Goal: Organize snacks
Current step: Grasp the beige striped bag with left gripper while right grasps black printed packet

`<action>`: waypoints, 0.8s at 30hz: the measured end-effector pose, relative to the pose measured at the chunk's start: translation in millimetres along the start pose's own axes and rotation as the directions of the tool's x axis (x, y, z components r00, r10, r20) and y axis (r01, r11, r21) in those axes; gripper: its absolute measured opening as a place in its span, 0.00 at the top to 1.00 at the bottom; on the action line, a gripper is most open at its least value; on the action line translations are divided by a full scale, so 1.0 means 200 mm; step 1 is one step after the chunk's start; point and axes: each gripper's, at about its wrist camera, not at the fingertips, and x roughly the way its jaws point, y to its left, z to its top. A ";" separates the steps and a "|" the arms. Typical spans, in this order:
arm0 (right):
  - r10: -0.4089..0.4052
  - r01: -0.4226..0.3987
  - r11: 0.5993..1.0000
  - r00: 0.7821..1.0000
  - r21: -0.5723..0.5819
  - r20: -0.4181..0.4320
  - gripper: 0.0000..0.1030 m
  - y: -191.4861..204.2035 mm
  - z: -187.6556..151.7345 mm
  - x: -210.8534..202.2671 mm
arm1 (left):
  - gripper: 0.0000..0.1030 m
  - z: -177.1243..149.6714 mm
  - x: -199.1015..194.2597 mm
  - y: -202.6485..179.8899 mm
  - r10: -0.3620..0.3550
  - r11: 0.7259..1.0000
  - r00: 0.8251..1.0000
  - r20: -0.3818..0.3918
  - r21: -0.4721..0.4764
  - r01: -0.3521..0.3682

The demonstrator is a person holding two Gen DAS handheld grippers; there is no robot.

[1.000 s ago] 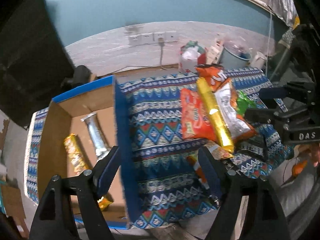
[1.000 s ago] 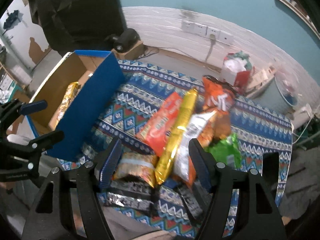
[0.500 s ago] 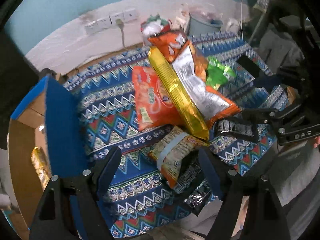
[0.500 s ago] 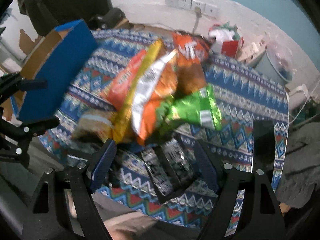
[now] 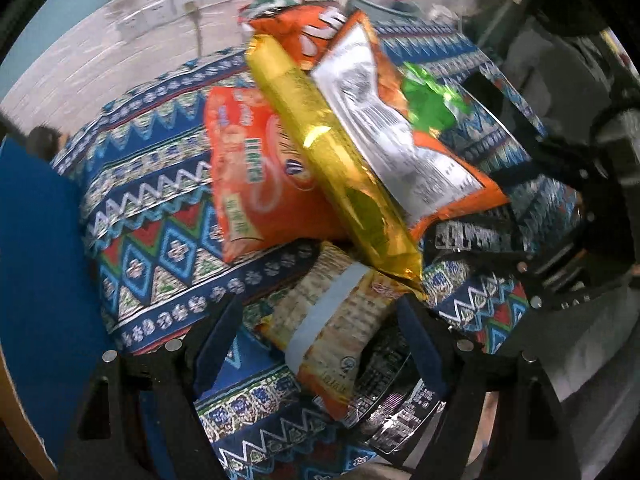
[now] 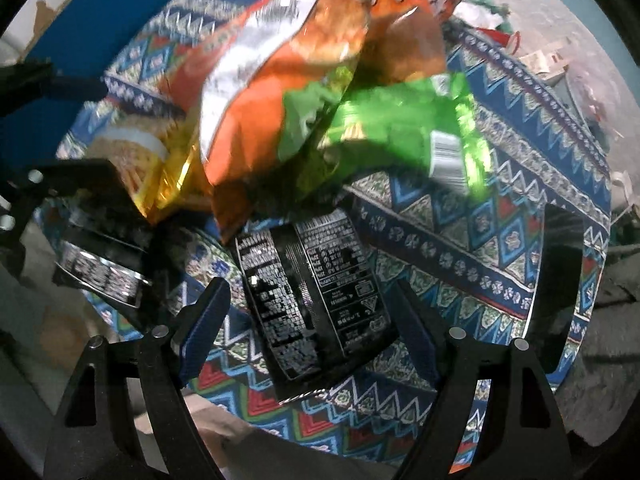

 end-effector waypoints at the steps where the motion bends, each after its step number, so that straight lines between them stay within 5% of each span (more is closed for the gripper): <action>1: 0.000 0.000 1.000 1.000 -0.004 -0.007 0.22 0.00 0.00 0.02 | 0.21 0.00 0.02 -0.01 0.003 1.000 1.000 -0.006 0.014 -0.003; 13: 0.031 -0.030 0.999 0.998 0.022 -0.052 0.22 -0.08 0.03 0.17 | 0.22 0.06 0.21 -0.08 -0.008 0.998 0.998 -0.070 0.061 0.012; 20: 0.037 -0.035 0.998 0.999 0.055 -0.022 0.38 -0.11 0.02 0.16 | 0.51 0.07 0.23 -0.09 -0.018 0.999 0.997 -0.069 0.041 0.021; 24: 0.015 -0.014 0.996 1.000 0.084 -0.015 0.38 -0.14 -0.01 0.10 | 0.56 0.05 0.18 -0.06 0.009 1.000 0.997 -0.070 0.030 -0.007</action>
